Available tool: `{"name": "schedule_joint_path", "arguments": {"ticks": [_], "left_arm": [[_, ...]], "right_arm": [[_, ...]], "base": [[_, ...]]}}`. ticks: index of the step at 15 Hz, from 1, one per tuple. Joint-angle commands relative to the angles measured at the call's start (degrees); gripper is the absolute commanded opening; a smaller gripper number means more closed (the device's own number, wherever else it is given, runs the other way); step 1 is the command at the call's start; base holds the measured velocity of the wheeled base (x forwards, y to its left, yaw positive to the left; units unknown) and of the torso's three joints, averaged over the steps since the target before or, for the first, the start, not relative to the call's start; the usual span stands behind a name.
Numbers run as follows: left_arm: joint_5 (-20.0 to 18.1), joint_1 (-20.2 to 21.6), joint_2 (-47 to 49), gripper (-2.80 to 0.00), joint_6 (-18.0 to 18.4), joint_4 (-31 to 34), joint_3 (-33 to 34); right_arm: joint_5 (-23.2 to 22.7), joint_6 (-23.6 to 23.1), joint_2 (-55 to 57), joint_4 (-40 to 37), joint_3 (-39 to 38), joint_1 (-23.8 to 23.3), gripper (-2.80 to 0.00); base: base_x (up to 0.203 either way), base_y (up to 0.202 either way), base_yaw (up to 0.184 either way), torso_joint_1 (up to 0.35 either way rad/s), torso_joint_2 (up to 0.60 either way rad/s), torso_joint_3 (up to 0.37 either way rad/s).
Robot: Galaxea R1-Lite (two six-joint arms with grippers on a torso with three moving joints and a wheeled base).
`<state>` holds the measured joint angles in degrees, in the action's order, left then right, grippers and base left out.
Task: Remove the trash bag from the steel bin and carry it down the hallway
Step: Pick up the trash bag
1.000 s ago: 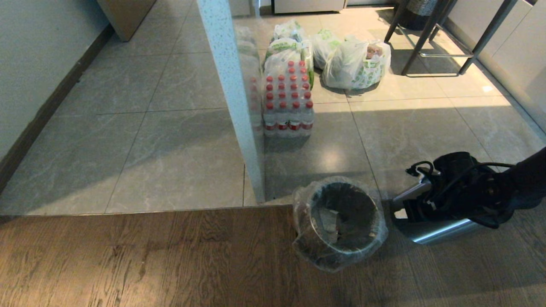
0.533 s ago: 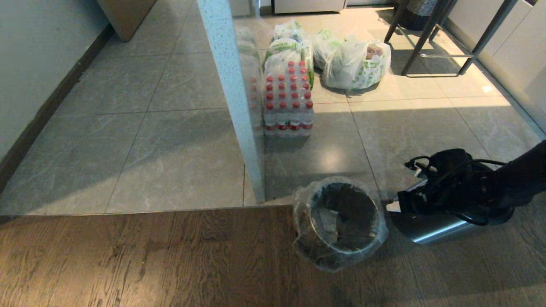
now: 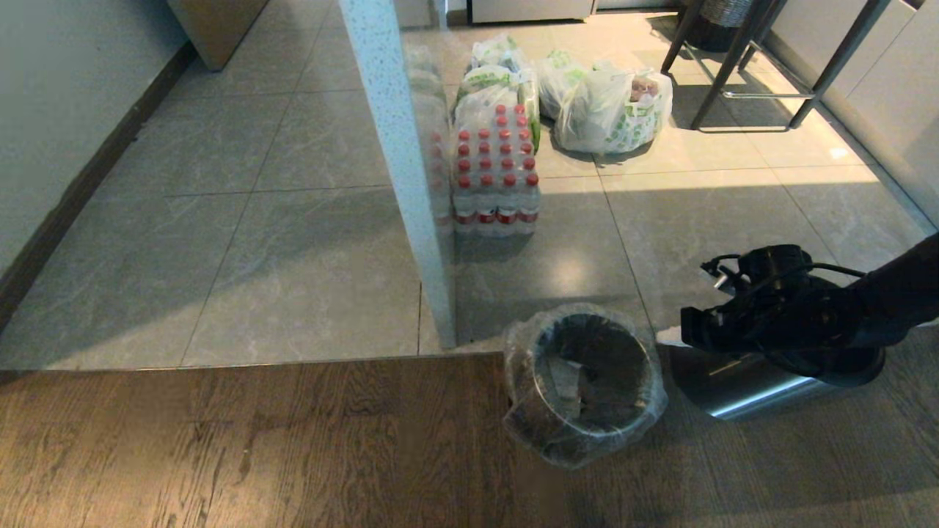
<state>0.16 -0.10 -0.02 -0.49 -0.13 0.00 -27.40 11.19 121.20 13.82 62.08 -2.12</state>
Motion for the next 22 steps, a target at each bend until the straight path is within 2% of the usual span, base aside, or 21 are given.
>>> {"name": "schedule_joint_path", "arguments": {"ticks": [1,2,3,8,15,21,22], "left_arm": [[0.02,0.01,0.02,-2.80,-0.04,-0.04,0.09],[0.02,0.01,0.02,-2.80,-0.04,-0.04,0.09],[0.02,0.01,0.02,-2.80,-0.04,-0.04,0.09],[0.02,0.01,0.02,-2.80,-0.04,-0.04,0.09],[0.02,0.01,0.02,-2.80,-0.04,-0.04,0.09],[0.02,0.01,0.02,-2.80,-0.04,-0.04,0.09],[0.02,0.01,0.02,-2.80,-0.04,-0.04,0.09]], "right_arm": [[-0.14,-0.02,-0.35,0.06,-0.19,0.01,-2.80],[-0.38,-0.03,-0.44,0.06,-0.12,0.01,-0.04],[-0.38,-0.18,-0.79,0.07,-0.41,0.01,0.00],[-0.38,-0.47,-0.96,0.24,-2.14,0.01,0.00],[-0.89,0.94,2.66,2.12,1.00,-0.08,0.00],[-6.00,0.94,4.43,2.44,2.17,-0.08,0.00],[-6.00,0.85,4.75,2.44,2.17,-0.08,-2.80]], "base": [[0.000,0.000,0.000,0.000,0.00,0.000],[0.000,0.000,0.000,0.000,0.00,0.000],[0.000,0.000,0.000,0.000,0.00,0.000],[0.000,0.000,0.000,0.000,0.00,0.000],[0.000,0.000,0.000,0.000,0.00,0.000],[0.000,0.000,0.000,0.000,0.00,0.000],[0.000,0.000,0.000,0.000,0.00,0.000]]}}
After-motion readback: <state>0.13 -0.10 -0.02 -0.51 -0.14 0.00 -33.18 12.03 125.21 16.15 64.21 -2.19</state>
